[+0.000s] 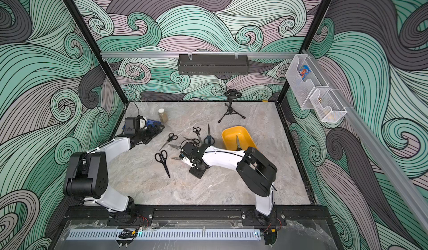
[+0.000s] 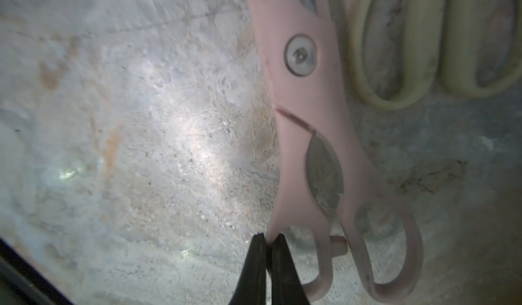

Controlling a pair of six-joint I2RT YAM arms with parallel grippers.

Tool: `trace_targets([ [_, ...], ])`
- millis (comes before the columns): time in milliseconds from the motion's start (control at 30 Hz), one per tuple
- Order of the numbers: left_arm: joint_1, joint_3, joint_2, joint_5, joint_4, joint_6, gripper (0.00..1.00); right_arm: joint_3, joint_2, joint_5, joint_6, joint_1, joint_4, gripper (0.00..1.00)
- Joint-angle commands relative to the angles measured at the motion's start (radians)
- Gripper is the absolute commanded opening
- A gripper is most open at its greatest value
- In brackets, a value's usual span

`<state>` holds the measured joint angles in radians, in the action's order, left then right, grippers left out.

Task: Put the scissors into the storage box
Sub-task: Pick up the scissors from the center of the board.

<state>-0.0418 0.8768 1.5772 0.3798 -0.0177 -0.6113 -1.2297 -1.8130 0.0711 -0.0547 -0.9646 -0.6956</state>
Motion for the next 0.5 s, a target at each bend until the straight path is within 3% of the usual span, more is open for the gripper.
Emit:
trace_targets([
  [0, -0.028, 0.050, -0.052, 0.021, 0.001, -0.014, 0.99, -0.016, 0.115, -0.055, 0.036, 0.044, 0.086, 0.00],
  [267, -0.061, 0.104, -0.047, 0.022, -0.001, -0.028, 0.99, -0.029, 0.247, 0.001, 0.077, 0.176, 0.084, 0.00],
  [467, -0.043, 0.026, -0.044, 0.091, -0.072, -0.076, 0.99, -0.036, 0.283, 0.081, 0.198, 0.353, 0.084, 0.00],
])
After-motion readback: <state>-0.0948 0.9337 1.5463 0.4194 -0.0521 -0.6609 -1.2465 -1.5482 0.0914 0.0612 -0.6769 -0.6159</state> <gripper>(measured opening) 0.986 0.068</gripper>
